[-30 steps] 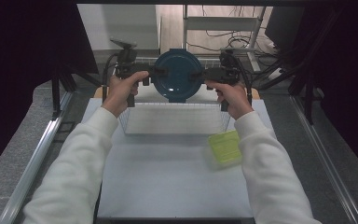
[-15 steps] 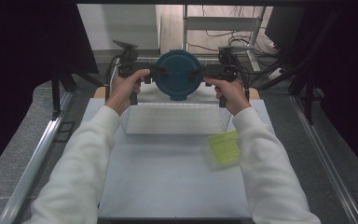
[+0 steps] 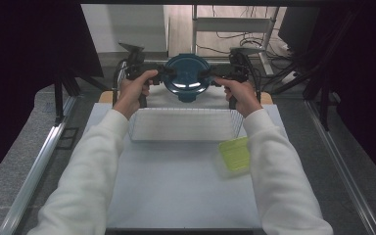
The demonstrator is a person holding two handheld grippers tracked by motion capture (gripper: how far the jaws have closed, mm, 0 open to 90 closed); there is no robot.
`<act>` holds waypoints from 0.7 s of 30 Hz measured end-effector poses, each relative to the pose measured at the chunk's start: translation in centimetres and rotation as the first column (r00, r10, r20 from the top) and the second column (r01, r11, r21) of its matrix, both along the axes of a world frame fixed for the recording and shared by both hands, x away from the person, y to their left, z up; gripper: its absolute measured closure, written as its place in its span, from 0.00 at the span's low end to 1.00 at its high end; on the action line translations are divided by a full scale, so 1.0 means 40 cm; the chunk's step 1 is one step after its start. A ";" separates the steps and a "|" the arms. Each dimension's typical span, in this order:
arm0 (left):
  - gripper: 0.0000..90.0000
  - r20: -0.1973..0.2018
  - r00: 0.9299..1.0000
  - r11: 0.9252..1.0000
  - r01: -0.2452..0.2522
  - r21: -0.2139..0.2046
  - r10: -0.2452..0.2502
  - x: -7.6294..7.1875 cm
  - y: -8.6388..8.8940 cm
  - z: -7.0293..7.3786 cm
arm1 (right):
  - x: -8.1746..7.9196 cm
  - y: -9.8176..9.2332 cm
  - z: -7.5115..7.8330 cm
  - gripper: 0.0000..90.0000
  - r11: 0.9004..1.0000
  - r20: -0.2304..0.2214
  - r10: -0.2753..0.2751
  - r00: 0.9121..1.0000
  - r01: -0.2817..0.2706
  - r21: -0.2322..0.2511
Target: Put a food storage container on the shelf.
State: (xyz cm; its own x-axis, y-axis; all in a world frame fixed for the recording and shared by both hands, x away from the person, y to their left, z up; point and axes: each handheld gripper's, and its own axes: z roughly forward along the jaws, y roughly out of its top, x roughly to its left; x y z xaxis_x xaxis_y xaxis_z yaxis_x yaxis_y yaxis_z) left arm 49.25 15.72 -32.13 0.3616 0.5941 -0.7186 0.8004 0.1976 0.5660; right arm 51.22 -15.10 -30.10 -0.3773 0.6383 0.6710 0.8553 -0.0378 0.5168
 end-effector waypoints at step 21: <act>0.40 -0.043 0.998 0.997 -0.057 -0.047 0.055 0.032 -0.003 -0.031 | 0.023 -0.005 -0.038 0.34 0.996 -0.064 -0.059 0.996 0.064 0.064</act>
State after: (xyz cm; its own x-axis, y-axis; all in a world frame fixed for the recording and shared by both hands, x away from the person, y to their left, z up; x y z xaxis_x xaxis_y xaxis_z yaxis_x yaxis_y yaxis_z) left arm 50.52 15.61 -33.36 0.2977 0.5772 -0.7604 0.8099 0.2690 0.5213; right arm 52.15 -15.31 -31.61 -0.2949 0.6125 0.7334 0.8806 -0.1236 0.4574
